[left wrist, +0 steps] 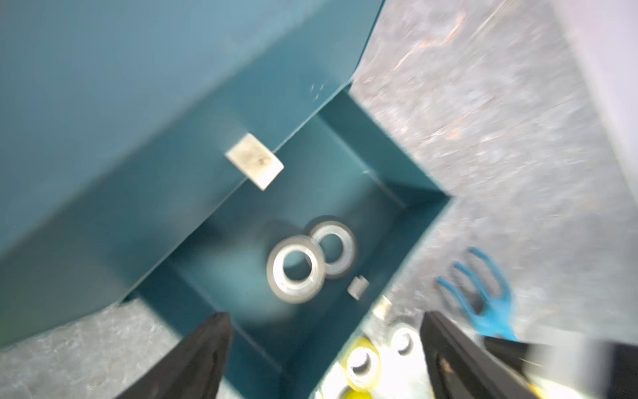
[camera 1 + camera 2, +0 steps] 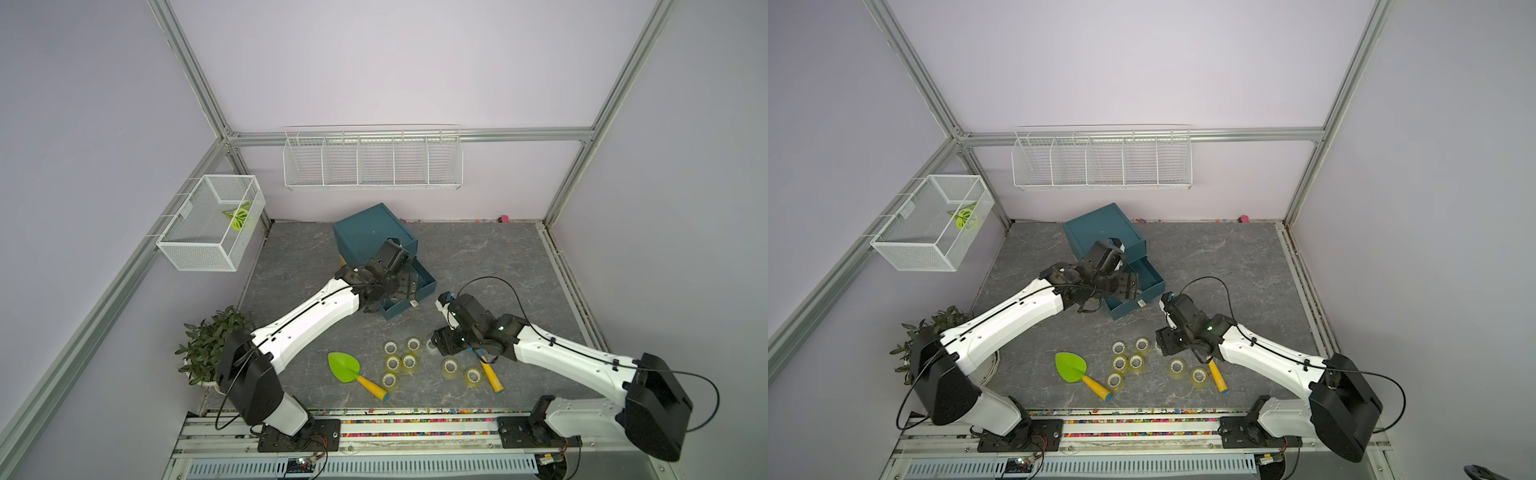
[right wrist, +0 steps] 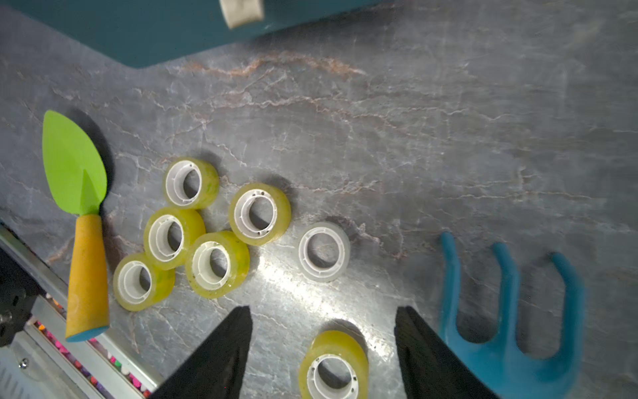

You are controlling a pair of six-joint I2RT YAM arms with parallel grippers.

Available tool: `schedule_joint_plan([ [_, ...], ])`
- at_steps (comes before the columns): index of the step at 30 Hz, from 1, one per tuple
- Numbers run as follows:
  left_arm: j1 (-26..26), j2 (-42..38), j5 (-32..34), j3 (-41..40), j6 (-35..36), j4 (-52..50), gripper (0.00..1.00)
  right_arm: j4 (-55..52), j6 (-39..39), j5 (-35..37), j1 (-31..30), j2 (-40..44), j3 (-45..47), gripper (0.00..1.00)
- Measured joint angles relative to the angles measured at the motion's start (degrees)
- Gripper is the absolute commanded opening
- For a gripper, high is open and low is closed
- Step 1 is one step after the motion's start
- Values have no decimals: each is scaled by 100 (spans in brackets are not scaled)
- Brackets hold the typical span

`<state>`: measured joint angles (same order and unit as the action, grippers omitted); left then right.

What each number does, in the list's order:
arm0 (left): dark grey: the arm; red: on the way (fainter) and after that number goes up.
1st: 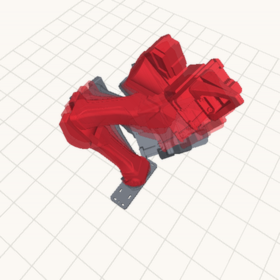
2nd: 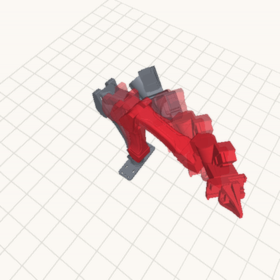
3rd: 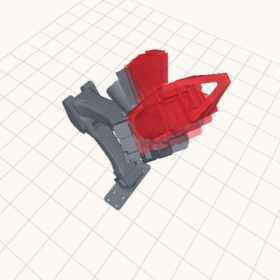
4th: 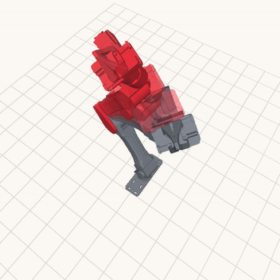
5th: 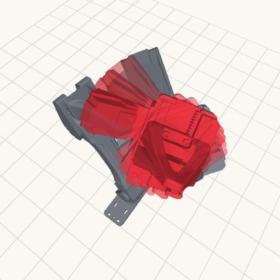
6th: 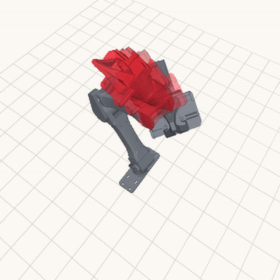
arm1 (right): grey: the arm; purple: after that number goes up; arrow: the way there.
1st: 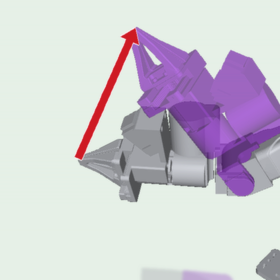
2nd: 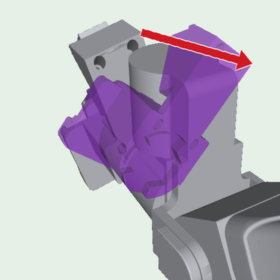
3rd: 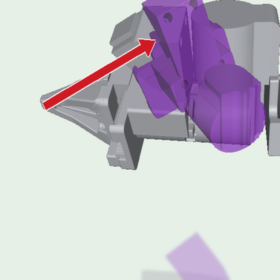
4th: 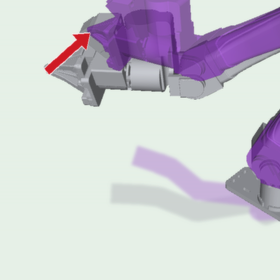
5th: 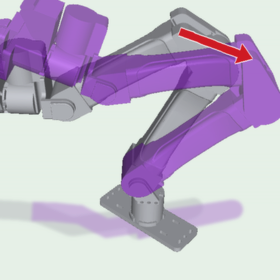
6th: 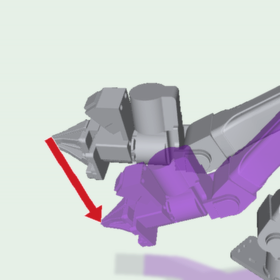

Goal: Place the transparent tape into the drawer according to color
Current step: Place the tape in the drawer, then pick up the tape at the center of the board.

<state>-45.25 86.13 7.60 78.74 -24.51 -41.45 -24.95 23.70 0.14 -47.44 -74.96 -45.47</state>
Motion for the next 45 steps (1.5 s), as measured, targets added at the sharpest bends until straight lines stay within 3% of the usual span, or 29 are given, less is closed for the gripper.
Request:
schedule_joint_plan([
  [8,0,-1095,-118,-560,-28,120,100,-48,-61,144,-273,-546,-48,70],
  [17,0,-2140,271,-1438,-35,387,100,63,-61,271,-284,-1047,-125,70],
  [30,0,-2225,509,-1679,-94,382,100,168,-55,557,-317,-1993,-610,56],
  [40,0,-2225,621,-1687,-96,382,100,308,72,518,-317,-1989,-579,43],
  [45,0,-2221,664,-1703,-96,385,100,289,111,308,-313,-1475,-411,41],
])
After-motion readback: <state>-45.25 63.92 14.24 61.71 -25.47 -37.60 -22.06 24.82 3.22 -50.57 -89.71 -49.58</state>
